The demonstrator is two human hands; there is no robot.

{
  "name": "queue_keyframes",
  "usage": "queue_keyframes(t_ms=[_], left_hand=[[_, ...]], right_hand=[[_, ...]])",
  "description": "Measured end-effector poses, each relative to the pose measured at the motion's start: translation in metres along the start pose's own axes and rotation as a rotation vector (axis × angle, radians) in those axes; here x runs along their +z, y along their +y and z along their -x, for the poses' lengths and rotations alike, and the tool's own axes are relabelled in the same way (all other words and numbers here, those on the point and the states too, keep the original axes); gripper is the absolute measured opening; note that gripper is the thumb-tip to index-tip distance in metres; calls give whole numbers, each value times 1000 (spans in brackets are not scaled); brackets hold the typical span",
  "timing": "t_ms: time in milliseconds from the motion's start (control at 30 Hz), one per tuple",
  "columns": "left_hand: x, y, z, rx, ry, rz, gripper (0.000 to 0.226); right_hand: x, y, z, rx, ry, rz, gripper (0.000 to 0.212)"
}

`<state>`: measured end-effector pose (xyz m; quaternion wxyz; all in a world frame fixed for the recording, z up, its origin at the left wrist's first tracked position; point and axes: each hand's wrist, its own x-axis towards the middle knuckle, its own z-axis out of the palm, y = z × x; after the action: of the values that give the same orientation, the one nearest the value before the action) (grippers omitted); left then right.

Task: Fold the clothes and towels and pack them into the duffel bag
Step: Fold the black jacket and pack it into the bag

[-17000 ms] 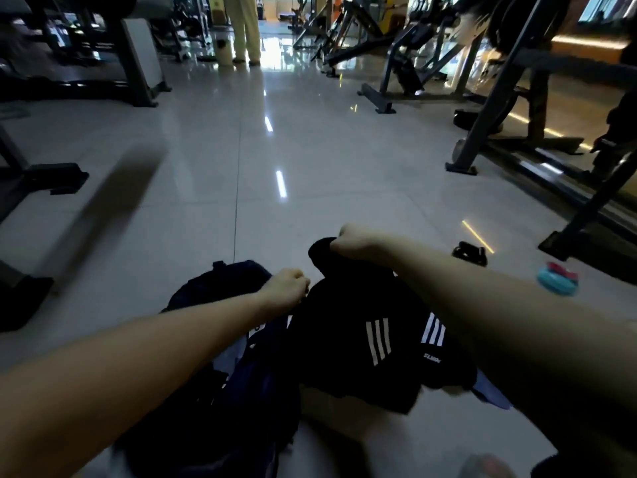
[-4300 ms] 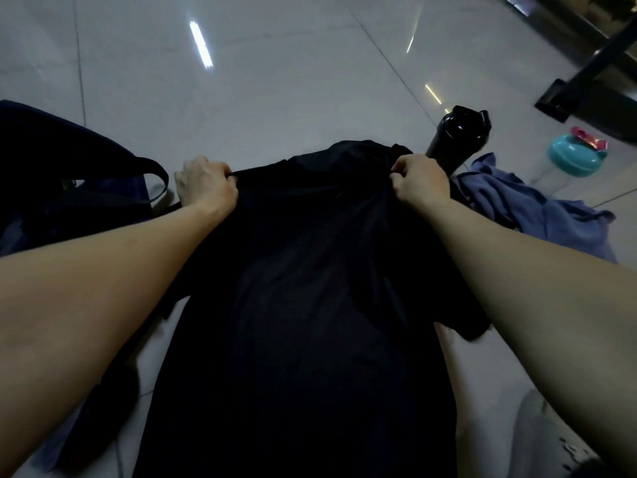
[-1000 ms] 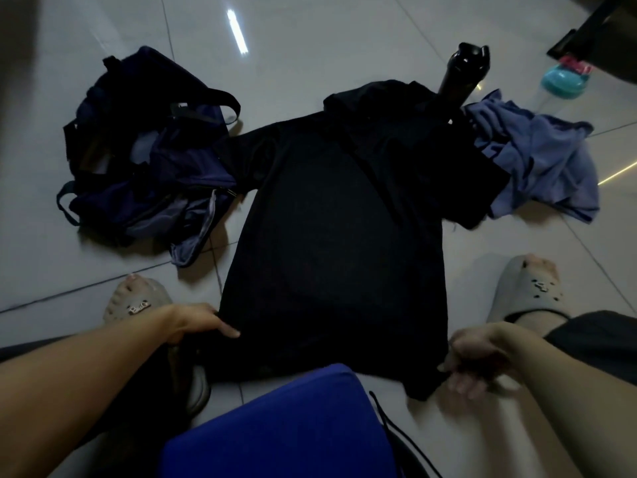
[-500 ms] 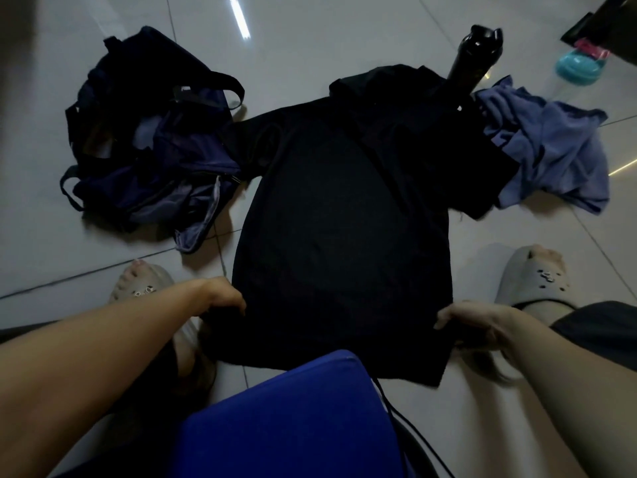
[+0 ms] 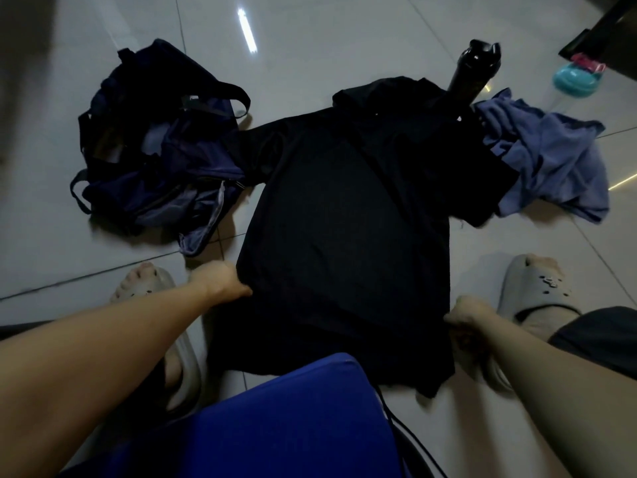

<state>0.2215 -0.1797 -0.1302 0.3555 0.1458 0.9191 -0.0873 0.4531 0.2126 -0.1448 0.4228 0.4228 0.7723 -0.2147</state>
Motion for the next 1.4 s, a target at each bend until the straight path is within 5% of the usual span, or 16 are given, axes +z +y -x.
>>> queue_keyframes(t_ms=[100,167,267,333,400,500,600,733,833,933,1067,1267,1400], left_hand=[[-3,13,-9,189,172,53,36],[2,19,-10,350,49,-22,35],[14,23,-4,471,-126,-355,36],[21,22,-3,485,-184,-475,42],[21,24,-4,491,-119,-451,48],[18,29,-18,529,188,-303,52],[22,37,-30,490,284,-225,96],[36,38,-32,397,176,-225,120],[37,36,-32,400,232,-214,112],[30,44,-40,382,379,-73,101],[27,58,-51,304,325,-27,93],[-44,80,-99,297,655,23,39],[-115,74,-156,250,707,-23,41]], right_hand=[[-9,-17,-3,-303,352,35,21],[-4,-25,-5,-410,341,60,26],[13,-21,1,-453,194,324,68],[23,-13,6,-413,189,447,64],[28,-11,8,-399,246,506,47],[22,-32,5,-446,444,446,39],[19,-59,-3,-507,593,458,62],[26,-55,-16,-352,399,441,88],[26,-45,-17,-249,536,381,80],[11,-73,-25,-374,772,275,68],[-3,-115,-43,-574,683,251,70],[-12,-140,-54,-392,748,214,51],[-50,-217,-64,-635,732,186,63]])
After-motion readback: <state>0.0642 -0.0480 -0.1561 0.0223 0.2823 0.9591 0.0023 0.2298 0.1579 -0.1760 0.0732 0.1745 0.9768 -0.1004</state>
